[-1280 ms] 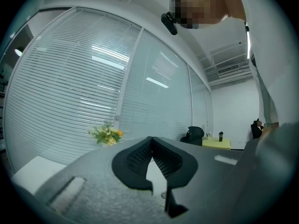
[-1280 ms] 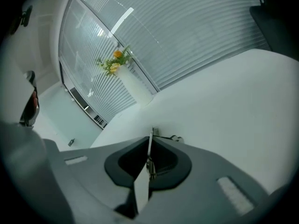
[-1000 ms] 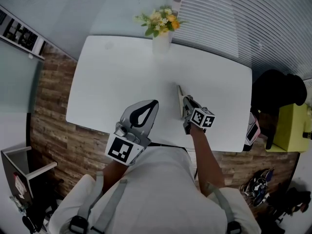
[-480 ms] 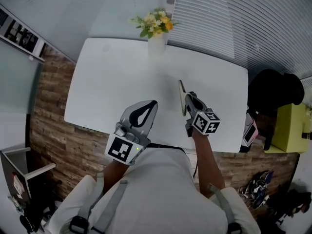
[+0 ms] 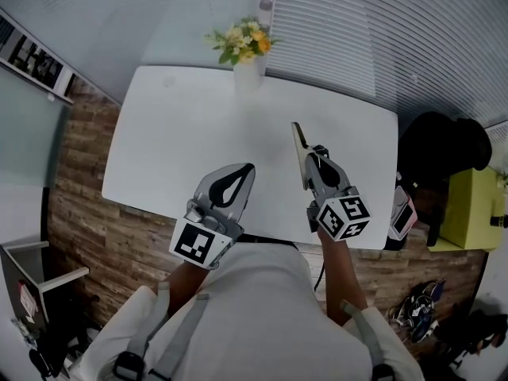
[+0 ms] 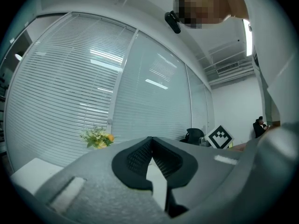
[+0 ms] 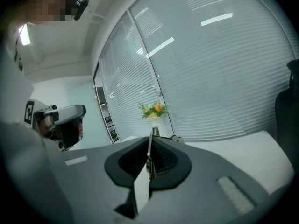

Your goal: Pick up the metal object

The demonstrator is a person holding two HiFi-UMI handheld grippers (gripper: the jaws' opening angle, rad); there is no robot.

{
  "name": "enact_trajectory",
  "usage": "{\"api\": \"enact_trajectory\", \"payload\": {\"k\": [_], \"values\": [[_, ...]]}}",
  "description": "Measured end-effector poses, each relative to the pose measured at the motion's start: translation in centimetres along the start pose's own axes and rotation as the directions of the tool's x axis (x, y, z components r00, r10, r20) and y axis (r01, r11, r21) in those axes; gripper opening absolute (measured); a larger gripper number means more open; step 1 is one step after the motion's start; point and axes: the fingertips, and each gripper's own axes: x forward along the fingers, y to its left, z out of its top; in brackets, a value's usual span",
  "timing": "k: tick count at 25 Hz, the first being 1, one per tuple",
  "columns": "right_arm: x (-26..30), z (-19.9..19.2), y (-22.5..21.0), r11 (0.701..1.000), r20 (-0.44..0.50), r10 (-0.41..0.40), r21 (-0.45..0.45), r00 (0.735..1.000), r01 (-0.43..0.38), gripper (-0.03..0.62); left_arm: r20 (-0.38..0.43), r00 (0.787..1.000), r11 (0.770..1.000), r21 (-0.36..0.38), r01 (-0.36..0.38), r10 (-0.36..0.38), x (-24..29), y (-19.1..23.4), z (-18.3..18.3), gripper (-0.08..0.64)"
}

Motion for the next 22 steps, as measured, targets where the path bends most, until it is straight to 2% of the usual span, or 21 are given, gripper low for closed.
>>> {"api": "enact_trajectory", "payload": {"k": [7,15,22], "values": [[-3.4,4.3,2.2,0.993,0.057,0.022,-0.119,0.998,-0.015,0.011,0.009,1.0,1.0,0.014,0.001,-0.001,0.6,-1.4,1.0,0.002],[-7.0,8.4,4.3,0.968,0.121,0.031,-0.25,0.992,0.001,0.012,0.022,1.0,1.0,0.017,0.006,-0.006,1.0,-2.7,2.4,0.002],[-9.4,11.0,4.9,0.947,0.156,0.025,-0.321,0.987,0.026,0.012,0.018,1.0,1.0,0.006,0.008,-0.008,1.9,-3.3,3.3,0.002]]}}
